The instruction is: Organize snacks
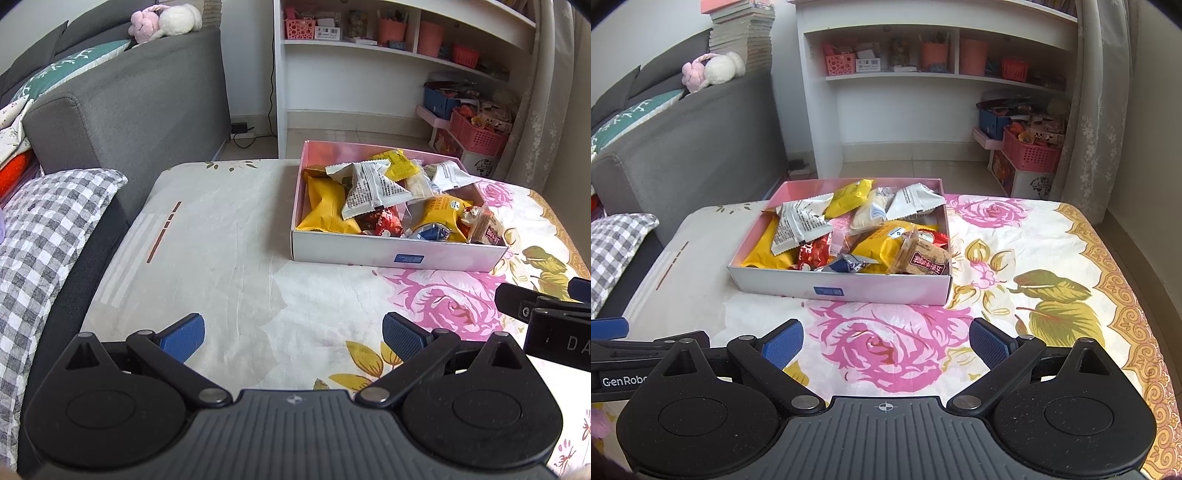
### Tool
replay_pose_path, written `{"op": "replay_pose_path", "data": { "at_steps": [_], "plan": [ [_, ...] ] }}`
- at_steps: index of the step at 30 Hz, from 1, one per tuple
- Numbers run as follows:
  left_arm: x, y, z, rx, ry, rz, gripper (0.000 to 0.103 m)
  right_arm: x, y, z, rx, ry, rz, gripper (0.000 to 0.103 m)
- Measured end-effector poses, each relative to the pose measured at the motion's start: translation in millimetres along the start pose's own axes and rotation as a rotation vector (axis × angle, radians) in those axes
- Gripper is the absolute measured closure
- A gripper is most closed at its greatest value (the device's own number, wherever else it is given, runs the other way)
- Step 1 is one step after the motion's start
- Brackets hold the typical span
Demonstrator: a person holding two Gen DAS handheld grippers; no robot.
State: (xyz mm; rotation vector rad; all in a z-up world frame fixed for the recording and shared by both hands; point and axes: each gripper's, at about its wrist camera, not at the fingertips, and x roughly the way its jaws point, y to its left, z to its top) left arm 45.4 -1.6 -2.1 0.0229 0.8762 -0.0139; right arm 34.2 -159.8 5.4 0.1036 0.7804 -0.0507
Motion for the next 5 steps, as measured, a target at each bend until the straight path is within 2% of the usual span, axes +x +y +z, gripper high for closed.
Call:
{"op": "replay_pose_path", "data": {
  "at_steps": [5],
  "plan": [
    [0.5,-3.2,-1.0,0.012,-0.001,0.006,0.000,-0.3,-1.4,-0.5,0.000,0.006,0.003,0.005]
  ]
}}
